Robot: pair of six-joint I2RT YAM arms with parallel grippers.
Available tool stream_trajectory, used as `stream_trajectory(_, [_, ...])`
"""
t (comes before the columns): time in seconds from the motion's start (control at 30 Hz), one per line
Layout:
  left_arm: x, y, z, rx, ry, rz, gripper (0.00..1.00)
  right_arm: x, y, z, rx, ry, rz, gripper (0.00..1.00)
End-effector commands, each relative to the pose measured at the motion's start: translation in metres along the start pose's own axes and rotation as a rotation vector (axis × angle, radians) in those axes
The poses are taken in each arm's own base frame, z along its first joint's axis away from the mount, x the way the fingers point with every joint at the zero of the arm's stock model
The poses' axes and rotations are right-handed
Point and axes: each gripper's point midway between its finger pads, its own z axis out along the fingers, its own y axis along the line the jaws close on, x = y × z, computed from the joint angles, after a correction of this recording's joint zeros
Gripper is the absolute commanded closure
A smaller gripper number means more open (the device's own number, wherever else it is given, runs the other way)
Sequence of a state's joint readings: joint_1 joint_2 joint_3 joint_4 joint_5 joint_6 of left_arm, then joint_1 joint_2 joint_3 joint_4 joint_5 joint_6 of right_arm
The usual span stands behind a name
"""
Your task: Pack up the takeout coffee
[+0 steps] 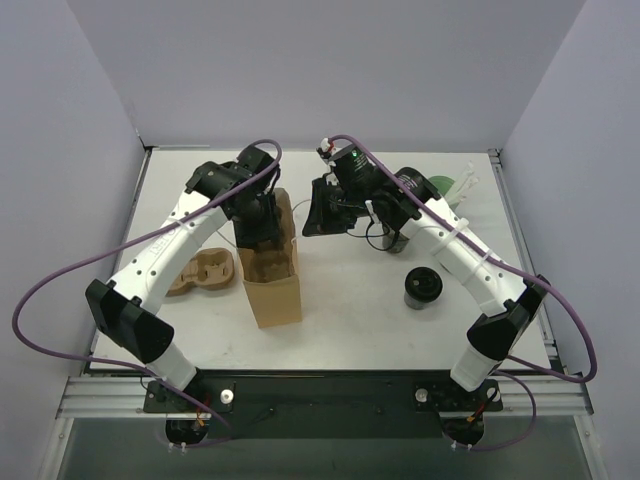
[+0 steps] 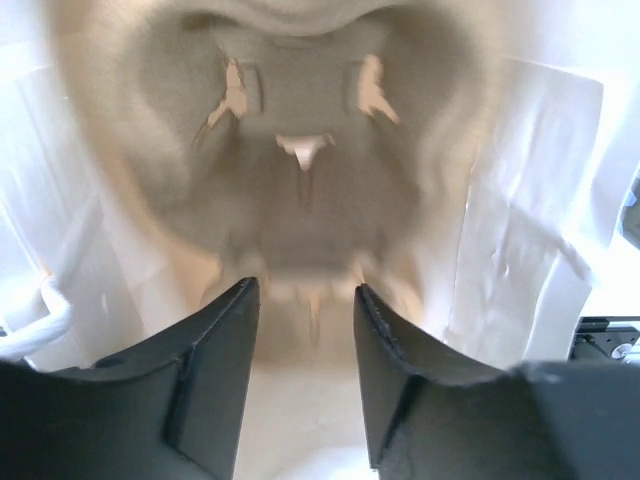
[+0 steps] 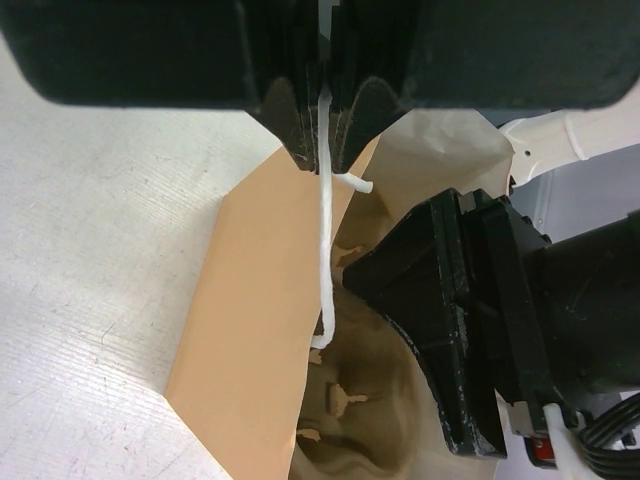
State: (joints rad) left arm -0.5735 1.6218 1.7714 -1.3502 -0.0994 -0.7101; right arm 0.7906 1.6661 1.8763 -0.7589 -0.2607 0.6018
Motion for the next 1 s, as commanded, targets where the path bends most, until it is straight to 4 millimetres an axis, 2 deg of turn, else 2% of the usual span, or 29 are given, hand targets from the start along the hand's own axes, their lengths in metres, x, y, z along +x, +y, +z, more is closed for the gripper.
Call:
stream_trajectory(0.0, [0.033, 0.030, -0.025, -0.099, 0.132, 0.039, 0.45, -0.003, -0.003, -0.005, 0.009, -0.022, 0.013, 1.00])
stream_trajectory(0.27, [0.036, 0.034, -0.025, -0.100, 0.140, 0.044, 0.43, -0.003, -0.006, -0.005, 0.019, -0.023, 0.019, 1.00])
stream_trajectory(0.4, [0.025, 0.020, -0.040, -0.026, 0.101, 0.050, 0.43, -0.003, -0.006, -0.006, 0.019, -0.025, 0.021, 1.00])
stream_trajectory(0.53, [-0.003, -0.003, -0.070, 0.095, -0.003, 0.072, 0.43, -0.004, -0.007, -0.008, 0.018, -0.030, 0.025, 1.00])
stream_trajectory(0.8, [-0.044, -0.012, -0.097, 0.196, -0.121, 0.088, 0.43, -0.003, -0.018, -0.012, 0.037, -0.032, 0.058, 1.00])
stream_trajectory(0.9, [-0.061, -0.012, -0.115, 0.254, -0.192, 0.098, 0.39, -0.007, -0.014, -0.017, 0.011, -0.038, 0.020, 1.00])
stream_trajectory(0.93, [-0.071, -0.006, -0.119, 0.265, -0.215, 0.082, 0.39, -0.008, -0.010, -0.019, -0.015, -0.030, 0.003, 1.00])
stream_trajectory(0.97, [-0.076, -0.006, -0.126, 0.309, -0.228, 0.078, 0.35, -0.011, -0.009, -0.020, -0.031, -0.029, -0.017, 1.00])
